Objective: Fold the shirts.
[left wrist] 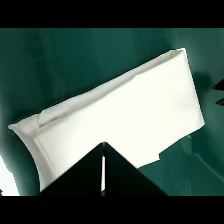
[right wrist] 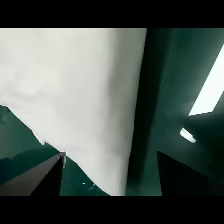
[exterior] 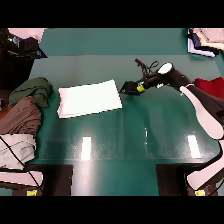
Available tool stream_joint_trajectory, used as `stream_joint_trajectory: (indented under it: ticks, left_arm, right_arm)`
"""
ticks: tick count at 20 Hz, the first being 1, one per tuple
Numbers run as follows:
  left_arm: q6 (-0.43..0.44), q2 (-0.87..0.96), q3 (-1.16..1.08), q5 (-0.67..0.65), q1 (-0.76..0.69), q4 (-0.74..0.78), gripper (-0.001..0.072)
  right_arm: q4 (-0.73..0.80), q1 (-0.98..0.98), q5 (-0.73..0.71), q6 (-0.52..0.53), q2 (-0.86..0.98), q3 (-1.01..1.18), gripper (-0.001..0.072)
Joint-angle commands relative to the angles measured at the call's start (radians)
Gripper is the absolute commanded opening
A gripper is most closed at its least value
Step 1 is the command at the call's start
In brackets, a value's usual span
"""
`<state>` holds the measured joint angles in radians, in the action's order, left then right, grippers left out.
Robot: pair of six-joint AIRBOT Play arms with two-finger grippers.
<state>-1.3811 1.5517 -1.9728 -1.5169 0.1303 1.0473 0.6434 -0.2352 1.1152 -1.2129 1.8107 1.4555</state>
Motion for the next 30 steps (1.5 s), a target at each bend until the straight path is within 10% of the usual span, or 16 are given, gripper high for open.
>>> stream_joint_trajectory:
  ticks: [1, 8, 12, 20, 30]
  left_arm:
    - [0.002, 0.001, 0.0, 0.008, 0.0, 0.0, 0.0022]
    - [0.021, 0.0, 0.0, 0.005, 0.0, 0.0, 0.0022]
    - [0.021, 0.0, 0.0, -0.002, 0.0, 0.0, 0.0022]
    - [0.023, 0.0, 0.005, -0.022, -0.006, -0.003, 0.0021]
    - [0.023, 0.0, 0.005, 0.09, -0.264, 0.0, 0.0021]
  right_arm:
    - [-0.101, -0.023, -0.046, -0.001, 0.074, -0.015, 0.0657]
    - [-0.153, -0.138, -0.091, 0.001, 0.214, 0.166, 0.0639]
    - [-0.148, -0.179, -0.092, 0.002, 0.262, 0.262, 0.0014]
    - [-0.015, -0.015, -0.076, -0.037, 0.035, 0.147, 0.0012]
    - [0.084, 0.674, -0.13, -0.04, -0.431, -0.149, 0.0012]
